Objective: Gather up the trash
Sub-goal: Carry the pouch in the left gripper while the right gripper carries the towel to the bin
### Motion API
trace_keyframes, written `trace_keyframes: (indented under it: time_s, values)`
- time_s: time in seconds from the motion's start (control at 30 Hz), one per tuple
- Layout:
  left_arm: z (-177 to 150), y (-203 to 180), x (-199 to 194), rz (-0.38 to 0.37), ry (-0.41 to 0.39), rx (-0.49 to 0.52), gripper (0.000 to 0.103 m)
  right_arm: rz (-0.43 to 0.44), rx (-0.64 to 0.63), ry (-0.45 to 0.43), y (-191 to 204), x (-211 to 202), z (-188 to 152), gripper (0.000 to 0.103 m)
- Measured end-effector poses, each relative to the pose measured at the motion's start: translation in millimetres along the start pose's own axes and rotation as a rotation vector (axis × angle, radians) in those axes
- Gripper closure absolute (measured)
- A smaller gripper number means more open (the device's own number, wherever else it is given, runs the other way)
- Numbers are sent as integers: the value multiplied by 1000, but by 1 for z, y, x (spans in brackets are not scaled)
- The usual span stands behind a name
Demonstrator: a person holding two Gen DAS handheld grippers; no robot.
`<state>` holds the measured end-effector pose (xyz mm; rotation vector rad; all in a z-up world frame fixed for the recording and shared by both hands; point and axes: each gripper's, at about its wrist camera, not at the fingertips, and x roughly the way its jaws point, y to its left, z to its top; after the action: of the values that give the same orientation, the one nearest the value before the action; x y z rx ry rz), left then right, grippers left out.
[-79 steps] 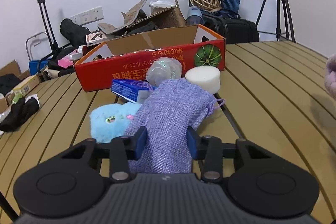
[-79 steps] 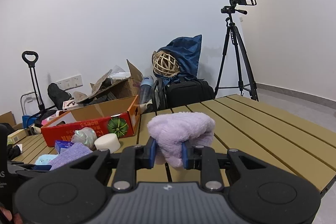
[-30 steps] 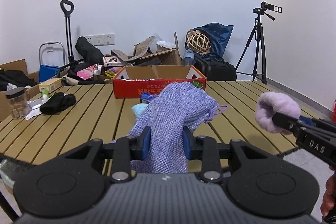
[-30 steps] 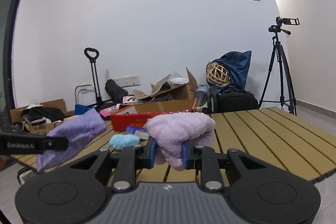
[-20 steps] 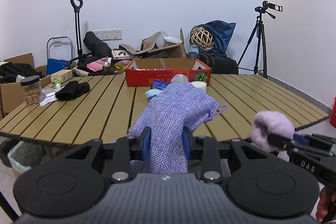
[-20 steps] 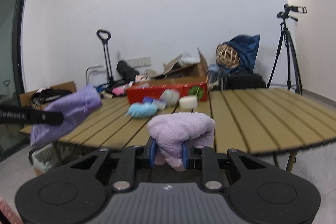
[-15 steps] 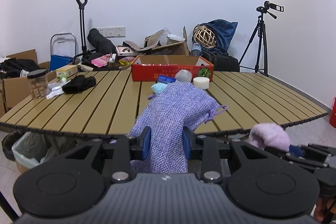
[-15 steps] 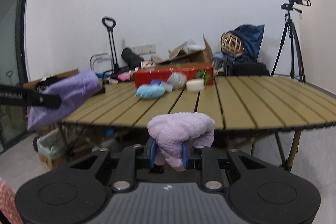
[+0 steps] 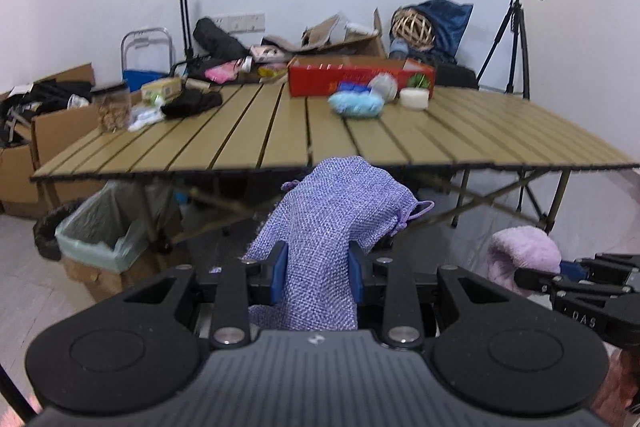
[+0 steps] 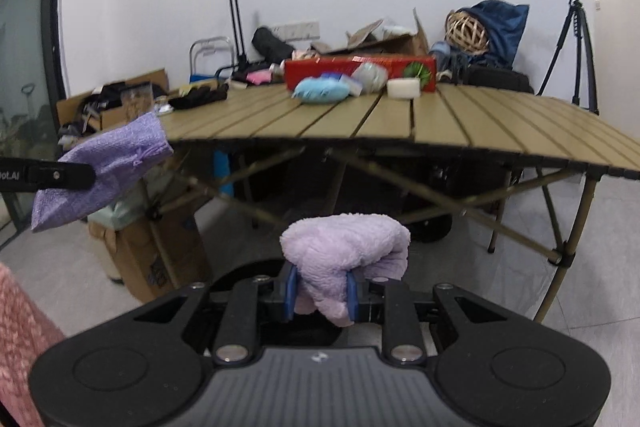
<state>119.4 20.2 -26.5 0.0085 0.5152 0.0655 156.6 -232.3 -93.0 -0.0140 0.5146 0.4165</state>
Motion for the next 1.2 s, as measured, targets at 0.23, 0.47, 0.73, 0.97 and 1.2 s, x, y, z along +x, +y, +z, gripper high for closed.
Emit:
trace_keyframes:
  time_s: [0.23,0.47,0.73,0.97,1.2]
  values:
    - [-36,12,1,15,70,10,72,12,-35,94,18,7,-20,80]
    - [-50,17,14,23,114,-4,72,24,-61,165,27,22,-28,80]
    - [-53,26,33,41,134,-30,72,57,-98,204,37,50,-27,80]
    - [-50,31,46,55,131,-26,72,74,-134,222,43,86,-22,80]
    - [-44,32,61,74,138,-27,72,89,-178,238,50,124,-21,80]
